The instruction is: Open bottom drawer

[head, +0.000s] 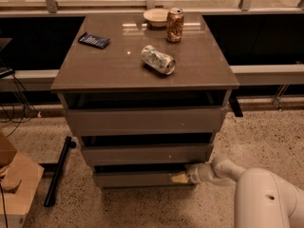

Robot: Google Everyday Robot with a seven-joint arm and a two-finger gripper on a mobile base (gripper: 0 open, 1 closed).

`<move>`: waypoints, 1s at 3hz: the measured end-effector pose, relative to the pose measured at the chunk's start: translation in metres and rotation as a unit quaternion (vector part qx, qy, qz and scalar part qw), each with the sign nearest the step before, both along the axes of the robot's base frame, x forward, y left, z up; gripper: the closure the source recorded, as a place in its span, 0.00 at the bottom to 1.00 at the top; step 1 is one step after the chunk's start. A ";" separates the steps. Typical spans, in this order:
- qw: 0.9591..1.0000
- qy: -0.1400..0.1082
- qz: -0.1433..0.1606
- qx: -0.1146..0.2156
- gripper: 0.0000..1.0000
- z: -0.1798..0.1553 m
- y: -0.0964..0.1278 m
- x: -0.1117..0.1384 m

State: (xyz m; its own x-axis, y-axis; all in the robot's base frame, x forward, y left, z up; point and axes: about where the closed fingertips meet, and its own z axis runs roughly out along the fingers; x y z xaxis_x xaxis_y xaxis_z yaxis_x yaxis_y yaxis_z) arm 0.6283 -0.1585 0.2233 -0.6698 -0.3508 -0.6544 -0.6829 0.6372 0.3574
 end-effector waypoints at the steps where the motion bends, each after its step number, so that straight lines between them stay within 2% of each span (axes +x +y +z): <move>1: 1.000 0.011 0.004 0.000 0.65 0.003 0.004 -0.021; 2: 1.000 0.011 0.004 0.000 0.64 0.003 0.004 -0.021; 3: 1.000 0.012 0.006 0.001 0.35 0.001 0.007 -0.023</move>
Offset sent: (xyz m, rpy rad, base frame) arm -0.3130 0.1010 0.0654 0.1337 0.3462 0.1701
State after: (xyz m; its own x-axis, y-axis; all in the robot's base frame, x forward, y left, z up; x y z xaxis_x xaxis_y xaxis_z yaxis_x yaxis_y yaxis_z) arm 0.6056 -0.1513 0.2244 -0.6816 -0.3569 -0.6388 -0.6812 0.6282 0.3758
